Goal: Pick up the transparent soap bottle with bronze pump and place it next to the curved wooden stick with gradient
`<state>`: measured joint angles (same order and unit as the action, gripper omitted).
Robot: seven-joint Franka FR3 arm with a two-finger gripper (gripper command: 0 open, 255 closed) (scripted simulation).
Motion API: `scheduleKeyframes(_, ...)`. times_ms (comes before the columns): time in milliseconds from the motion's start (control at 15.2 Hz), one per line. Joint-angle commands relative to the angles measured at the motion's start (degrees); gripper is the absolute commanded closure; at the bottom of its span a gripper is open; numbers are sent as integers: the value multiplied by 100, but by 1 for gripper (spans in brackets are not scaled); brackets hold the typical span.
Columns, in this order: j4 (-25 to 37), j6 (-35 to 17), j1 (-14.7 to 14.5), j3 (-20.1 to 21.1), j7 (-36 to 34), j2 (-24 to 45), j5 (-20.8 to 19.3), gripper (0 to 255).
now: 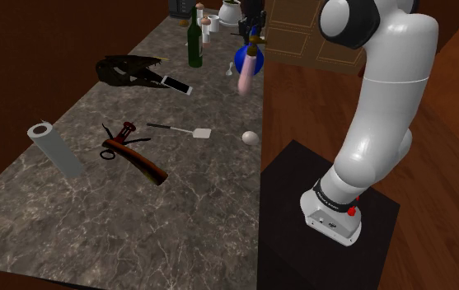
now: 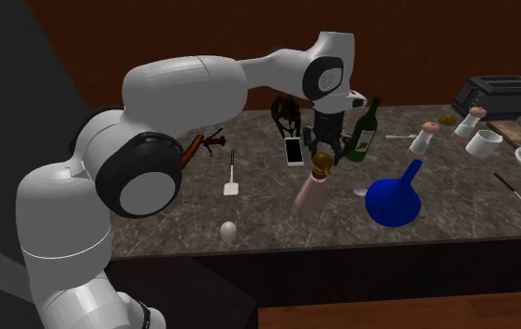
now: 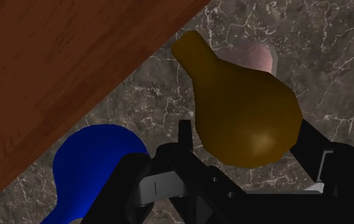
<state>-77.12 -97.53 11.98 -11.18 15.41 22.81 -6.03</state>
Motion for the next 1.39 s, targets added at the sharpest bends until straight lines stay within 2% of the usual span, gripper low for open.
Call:
scheduleKeyframes(0, 178, 161, -6, 3, 7, 16, 4, 255)
scheduleKeyframes(792, 1453, 1172, 53, -10, 162, 270, 54, 255)
scheduleKeyframes(1056, 339, 890, -353, 101, -326, -496, -99, 255)
scheduleKeyframes(1320, -461, 753, -698, 263, -832, -1087, -206, 255)
